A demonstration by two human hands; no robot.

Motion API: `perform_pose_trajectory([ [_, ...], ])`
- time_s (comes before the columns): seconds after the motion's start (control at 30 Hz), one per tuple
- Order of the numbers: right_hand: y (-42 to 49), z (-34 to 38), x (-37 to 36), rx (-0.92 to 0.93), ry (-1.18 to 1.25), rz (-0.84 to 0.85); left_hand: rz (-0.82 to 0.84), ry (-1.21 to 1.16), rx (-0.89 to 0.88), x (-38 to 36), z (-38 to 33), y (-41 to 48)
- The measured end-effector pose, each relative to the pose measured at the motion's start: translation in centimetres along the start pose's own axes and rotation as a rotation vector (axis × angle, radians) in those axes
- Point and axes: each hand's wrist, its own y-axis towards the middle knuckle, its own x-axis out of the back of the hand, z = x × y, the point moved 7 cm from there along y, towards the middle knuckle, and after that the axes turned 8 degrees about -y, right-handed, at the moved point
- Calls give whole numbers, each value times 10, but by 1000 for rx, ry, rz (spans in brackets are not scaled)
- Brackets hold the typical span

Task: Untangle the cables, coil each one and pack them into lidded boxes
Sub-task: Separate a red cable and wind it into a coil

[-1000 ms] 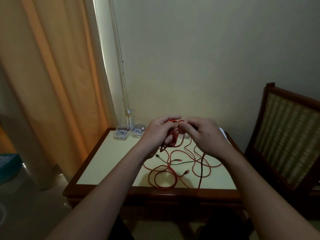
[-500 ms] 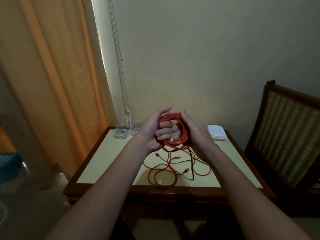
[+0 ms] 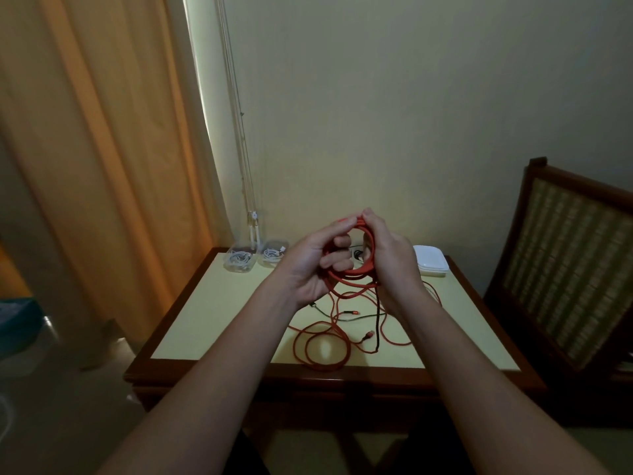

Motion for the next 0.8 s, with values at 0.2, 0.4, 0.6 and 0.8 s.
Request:
perform_pose_trajectory([
  [0.2,1,-5,-5,-3,-36,61,30,-34,89,0,2,1],
  [0.4,13,-6,8,70,-200,72,-39,-54,29,10,-10,2],
  [0.6,34,-19,35,139,-427,110,-63,-220,-26,21,-23,6],
  [0.8,59,-64,68,60,-376,127,-191,-342,-147,63,-47,19],
])
